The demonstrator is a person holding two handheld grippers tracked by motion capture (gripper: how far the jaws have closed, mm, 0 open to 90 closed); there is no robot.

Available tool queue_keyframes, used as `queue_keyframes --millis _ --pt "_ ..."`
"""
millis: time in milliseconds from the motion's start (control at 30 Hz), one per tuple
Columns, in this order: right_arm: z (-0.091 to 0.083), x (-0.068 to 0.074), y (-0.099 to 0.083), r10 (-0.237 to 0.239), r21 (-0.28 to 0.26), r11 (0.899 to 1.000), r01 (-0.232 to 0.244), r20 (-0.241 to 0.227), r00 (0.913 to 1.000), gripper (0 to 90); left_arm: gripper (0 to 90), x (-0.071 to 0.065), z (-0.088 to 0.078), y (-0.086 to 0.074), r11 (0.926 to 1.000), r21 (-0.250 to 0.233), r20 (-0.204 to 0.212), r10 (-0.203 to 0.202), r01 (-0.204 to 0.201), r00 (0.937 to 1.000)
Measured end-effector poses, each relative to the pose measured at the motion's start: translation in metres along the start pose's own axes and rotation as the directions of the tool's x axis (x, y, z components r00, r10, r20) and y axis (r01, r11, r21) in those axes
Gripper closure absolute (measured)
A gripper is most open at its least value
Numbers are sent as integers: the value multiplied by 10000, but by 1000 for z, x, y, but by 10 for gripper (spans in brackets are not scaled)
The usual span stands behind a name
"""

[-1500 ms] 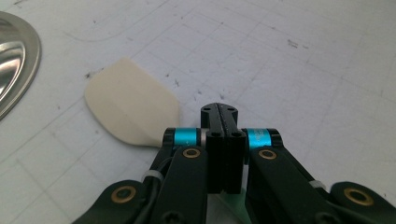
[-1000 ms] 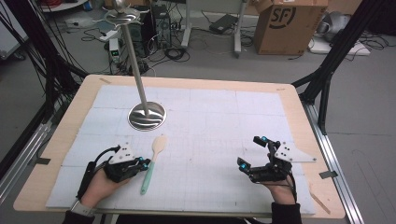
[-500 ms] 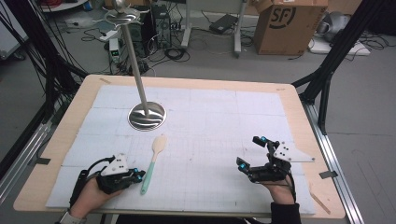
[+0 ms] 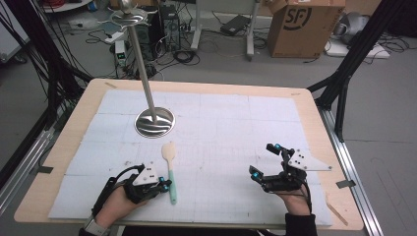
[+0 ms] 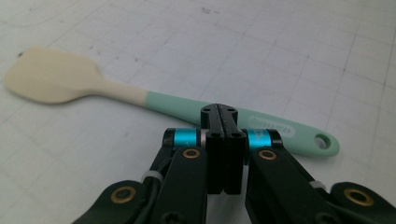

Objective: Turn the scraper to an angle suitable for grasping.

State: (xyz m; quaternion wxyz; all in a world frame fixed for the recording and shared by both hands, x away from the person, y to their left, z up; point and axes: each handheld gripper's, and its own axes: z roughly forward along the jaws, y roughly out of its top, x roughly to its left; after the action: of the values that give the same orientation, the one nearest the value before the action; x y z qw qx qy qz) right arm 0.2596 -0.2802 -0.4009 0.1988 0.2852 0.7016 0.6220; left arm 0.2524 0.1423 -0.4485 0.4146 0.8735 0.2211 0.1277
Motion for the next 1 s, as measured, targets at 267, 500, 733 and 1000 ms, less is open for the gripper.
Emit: queue_keyframes --millis 267,500,733,1000 --pt "4 1 -2 -38 115 9999 38 -41 10000 3 898 -8 14 9 9998 -141 -457 139 -145 9989" --pt "2 0 -1 26 47 10000 -26 -58 10000 3 898 8 16 16 9979 -513 -317 -413 397 9986" --pt "1 -1 -2 67 20 10000 -67 -71 10000 3 898 32 22 34 9957 -657 -868 -707 651 9937" --pt "2 0 -1 19 11 10000 -19 -113 9999 3 898 66 44 43 9933 -216 -1220 -1152 1134 9858"
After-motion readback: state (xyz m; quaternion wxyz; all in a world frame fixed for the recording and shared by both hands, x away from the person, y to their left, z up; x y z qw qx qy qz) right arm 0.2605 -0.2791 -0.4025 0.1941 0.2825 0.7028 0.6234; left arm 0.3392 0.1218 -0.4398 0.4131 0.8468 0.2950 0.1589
